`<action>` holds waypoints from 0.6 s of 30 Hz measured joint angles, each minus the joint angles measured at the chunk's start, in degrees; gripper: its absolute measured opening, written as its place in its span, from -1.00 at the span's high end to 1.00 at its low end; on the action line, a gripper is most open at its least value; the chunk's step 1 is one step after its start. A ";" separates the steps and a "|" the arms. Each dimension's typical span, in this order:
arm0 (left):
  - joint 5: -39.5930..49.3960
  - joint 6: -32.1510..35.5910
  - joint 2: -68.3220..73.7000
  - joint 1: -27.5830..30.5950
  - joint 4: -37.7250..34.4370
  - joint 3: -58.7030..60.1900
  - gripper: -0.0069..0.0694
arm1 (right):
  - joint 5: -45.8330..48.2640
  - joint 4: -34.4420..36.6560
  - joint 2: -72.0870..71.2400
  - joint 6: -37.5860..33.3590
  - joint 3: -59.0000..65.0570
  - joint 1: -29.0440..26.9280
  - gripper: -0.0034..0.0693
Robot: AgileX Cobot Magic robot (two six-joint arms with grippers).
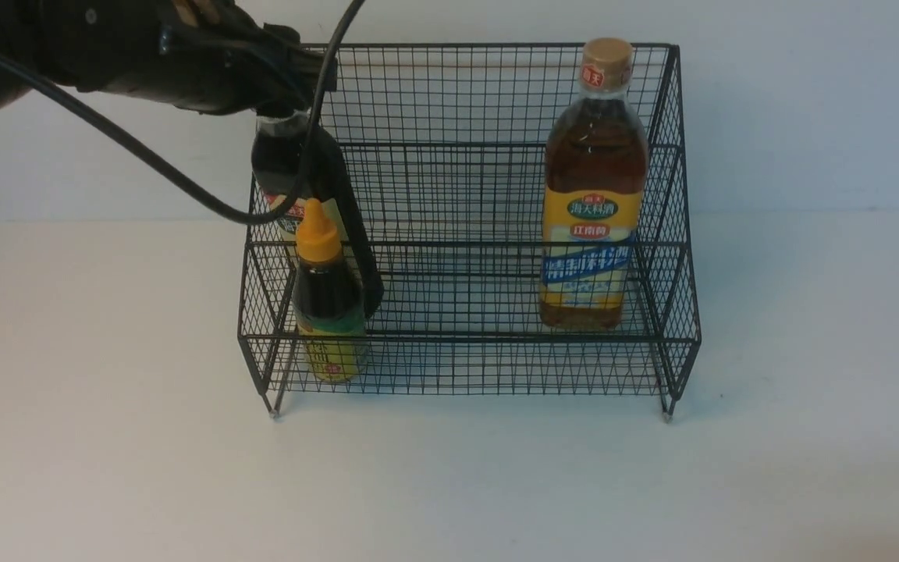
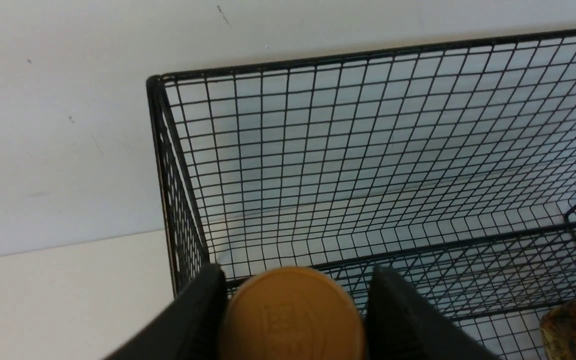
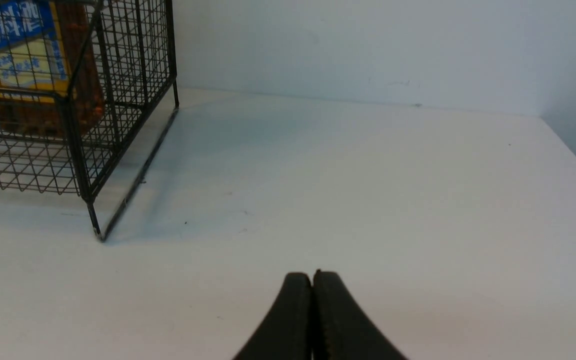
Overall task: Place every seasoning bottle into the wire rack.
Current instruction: Use the left arm to put the condiment bottle back on the shelf
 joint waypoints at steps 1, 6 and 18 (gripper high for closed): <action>-0.02 -0.40 0.12 0.00 0.00 0.00 -0.03 | 0.00 0.00 0.00 0.00 0.00 0.00 0.95; -1.15 -0.74 0.90 0.00 0.00 -0.30 -0.03 | 0.00 0.00 0.00 0.00 0.00 0.00 0.95; -3.18 -1.13 1.45 0.00 -3.39 -0.43 -0.05 | 0.00 0.00 0.00 0.00 0.00 0.00 0.95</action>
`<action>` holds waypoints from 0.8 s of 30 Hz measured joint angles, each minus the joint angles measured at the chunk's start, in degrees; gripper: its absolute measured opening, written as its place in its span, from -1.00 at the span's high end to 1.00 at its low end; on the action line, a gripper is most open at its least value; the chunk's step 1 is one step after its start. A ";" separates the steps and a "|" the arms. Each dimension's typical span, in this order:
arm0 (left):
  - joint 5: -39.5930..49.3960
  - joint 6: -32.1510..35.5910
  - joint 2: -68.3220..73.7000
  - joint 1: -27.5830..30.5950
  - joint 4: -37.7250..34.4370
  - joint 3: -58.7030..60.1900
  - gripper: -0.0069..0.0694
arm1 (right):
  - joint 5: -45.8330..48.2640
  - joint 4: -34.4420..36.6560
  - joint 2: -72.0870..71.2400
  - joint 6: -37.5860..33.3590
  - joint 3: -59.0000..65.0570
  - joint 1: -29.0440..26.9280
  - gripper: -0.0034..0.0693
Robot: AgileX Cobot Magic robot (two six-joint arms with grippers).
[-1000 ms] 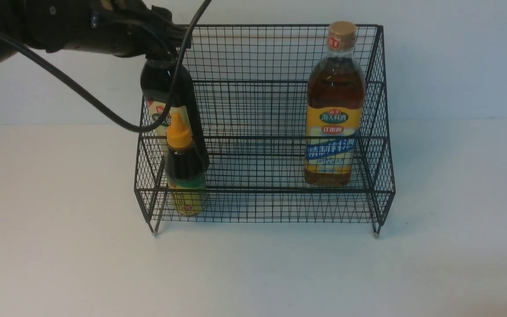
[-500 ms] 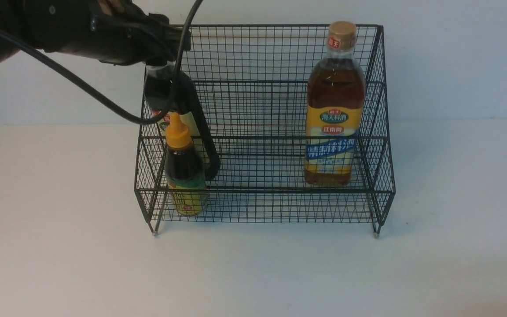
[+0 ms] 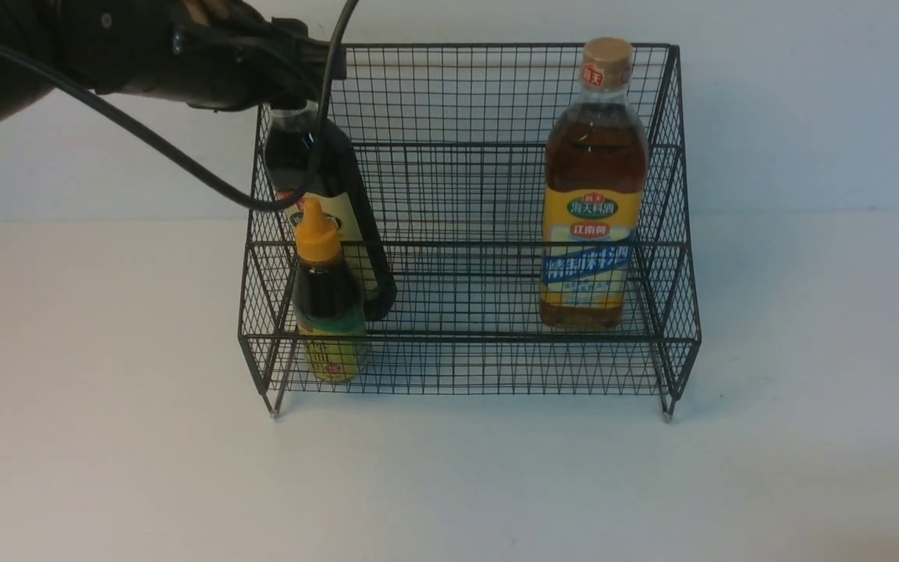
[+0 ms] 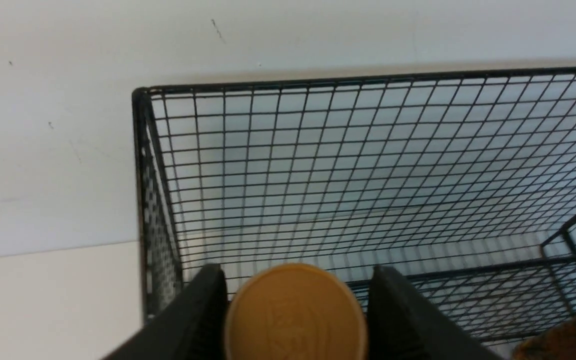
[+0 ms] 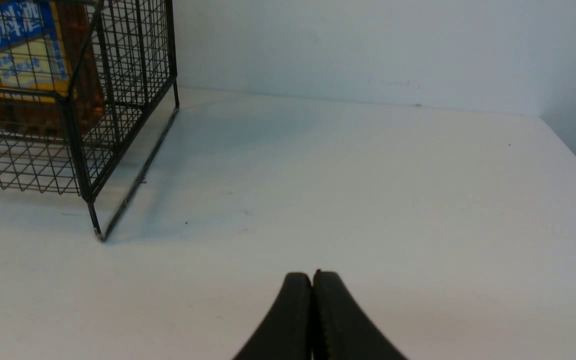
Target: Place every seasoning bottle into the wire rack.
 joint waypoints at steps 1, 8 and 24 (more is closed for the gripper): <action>-0.59 -0.01 0.00 0.00 -0.29 -0.05 -0.05 | 0.00 0.00 0.00 0.00 0.00 0.00 0.95; -5.48 -0.12 -0.05 -0.05 -3.71 -0.49 -0.05 | 0.00 0.00 0.00 -0.32 0.00 0.00 0.95; -5.85 2.03 -1.30 -0.05 -0.76 -0.49 -0.17 | 0.00 0.00 0.00 -0.32 0.00 0.00 0.95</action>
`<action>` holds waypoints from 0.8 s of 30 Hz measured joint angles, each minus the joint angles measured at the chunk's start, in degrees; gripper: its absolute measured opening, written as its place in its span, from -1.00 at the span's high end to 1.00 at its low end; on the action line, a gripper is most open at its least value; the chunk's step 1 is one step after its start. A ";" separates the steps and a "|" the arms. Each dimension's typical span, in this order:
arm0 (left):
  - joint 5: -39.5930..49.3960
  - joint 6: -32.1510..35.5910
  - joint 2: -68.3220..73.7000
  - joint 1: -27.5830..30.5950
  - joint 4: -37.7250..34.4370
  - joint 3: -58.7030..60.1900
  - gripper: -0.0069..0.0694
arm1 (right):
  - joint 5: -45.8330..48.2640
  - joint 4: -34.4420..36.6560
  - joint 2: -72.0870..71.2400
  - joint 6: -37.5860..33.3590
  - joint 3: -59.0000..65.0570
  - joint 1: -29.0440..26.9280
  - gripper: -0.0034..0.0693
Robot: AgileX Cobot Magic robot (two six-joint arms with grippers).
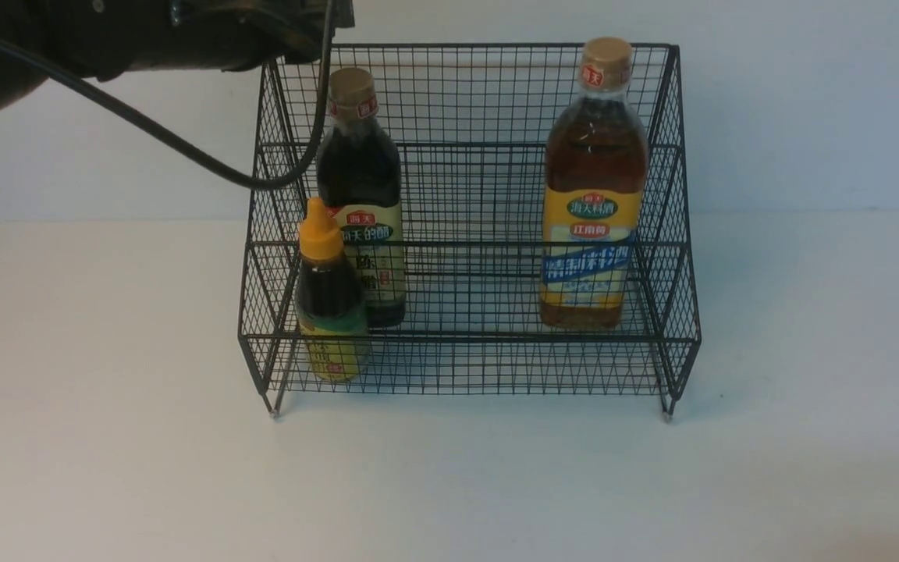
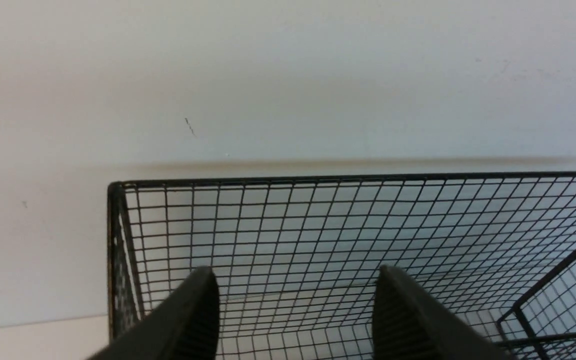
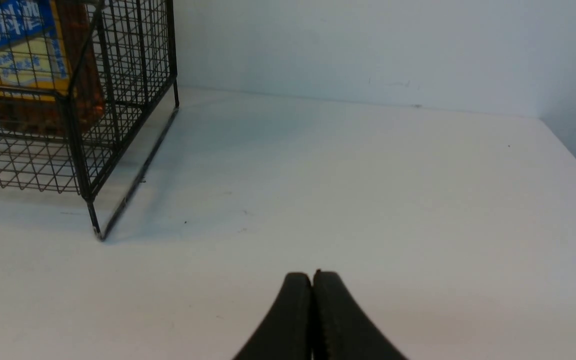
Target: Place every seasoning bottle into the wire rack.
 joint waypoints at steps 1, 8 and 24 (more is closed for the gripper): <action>1.41 0.28 -1.53 0.00 1.59 0.00 -0.07 | 0.00 0.00 0.00 0.00 0.00 0.00 0.95; 10.73 0.43 -11.86 0.05 5.09 0.00 0.71 | 0.00 0.00 0.00 0.00 0.00 0.00 0.95; 21.97 0.43 -48.11 0.05 5.39 21.50 0.83 | 0.00 0.00 0.00 0.00 0.00 0.00 0.95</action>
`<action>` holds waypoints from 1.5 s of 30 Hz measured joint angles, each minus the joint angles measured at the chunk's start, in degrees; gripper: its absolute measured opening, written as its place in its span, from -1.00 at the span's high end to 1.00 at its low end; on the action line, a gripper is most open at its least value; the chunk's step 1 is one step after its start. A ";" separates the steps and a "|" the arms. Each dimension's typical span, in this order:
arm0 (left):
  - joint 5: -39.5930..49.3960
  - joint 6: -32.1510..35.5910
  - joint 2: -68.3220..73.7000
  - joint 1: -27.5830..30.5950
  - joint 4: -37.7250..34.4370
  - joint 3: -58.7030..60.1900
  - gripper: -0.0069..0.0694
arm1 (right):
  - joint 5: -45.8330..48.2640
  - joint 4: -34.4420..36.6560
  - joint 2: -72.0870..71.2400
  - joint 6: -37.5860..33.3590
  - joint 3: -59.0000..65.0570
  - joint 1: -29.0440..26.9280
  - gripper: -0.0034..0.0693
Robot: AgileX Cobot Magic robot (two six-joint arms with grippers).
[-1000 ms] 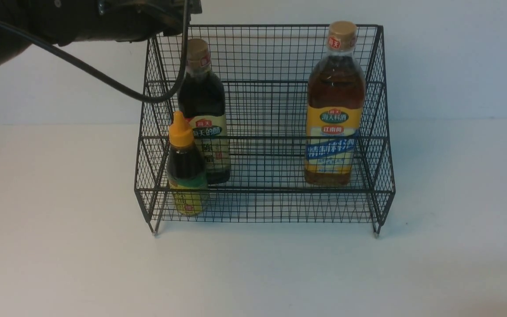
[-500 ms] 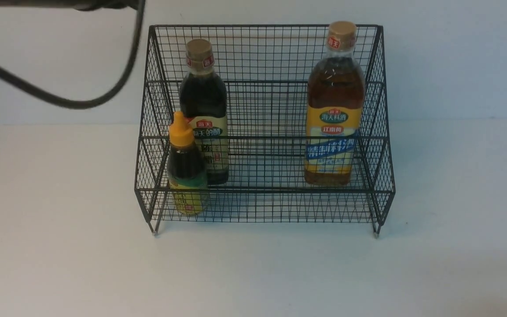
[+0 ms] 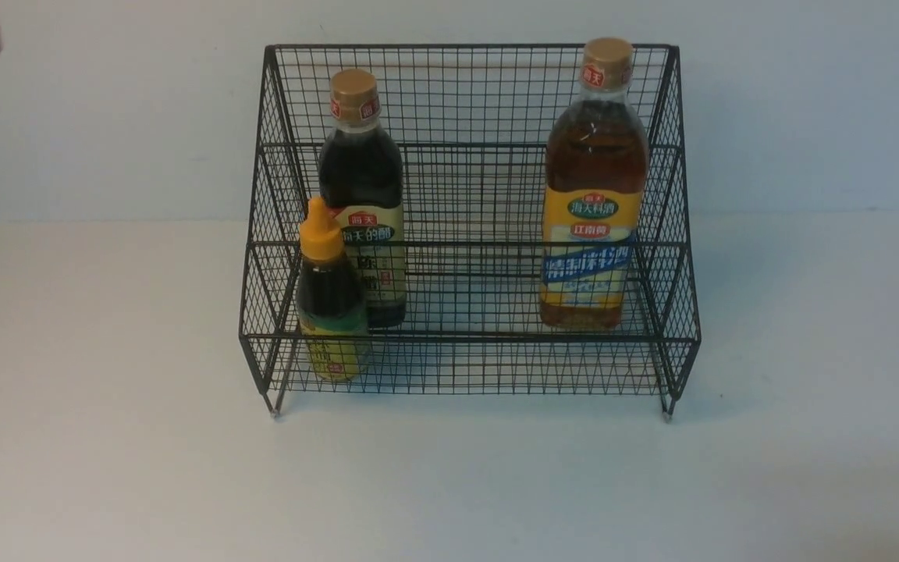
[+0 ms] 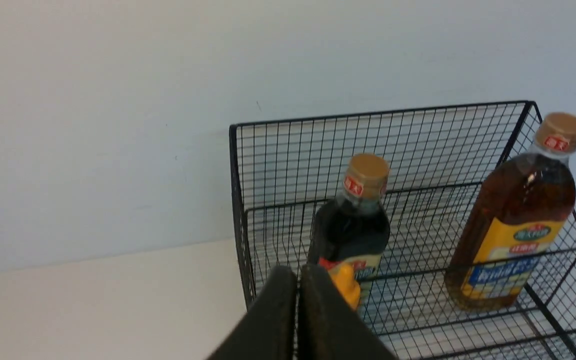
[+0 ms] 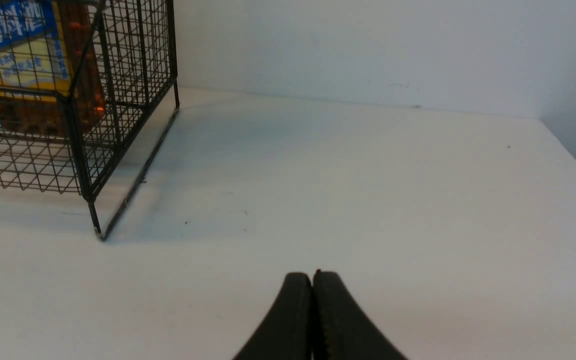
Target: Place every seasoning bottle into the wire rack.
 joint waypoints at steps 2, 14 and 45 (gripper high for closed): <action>1.34 0.00 -5.18 0.00 0.00 3.57 0.83 | 0.00 0.00 0.00 0.00 0.00 0.00 0.95; 9.96 1.06 -18.63 0.00 1.15 10.28 0.83 | 0.00 0.00 0.00 0.00 0.00 0.00 0.95; -18.15 12.79 -45.53 14.19 -1.59 64.43 0.83 | 0.08 -0.11 -0.04 0.00 0.00 0.00 0.95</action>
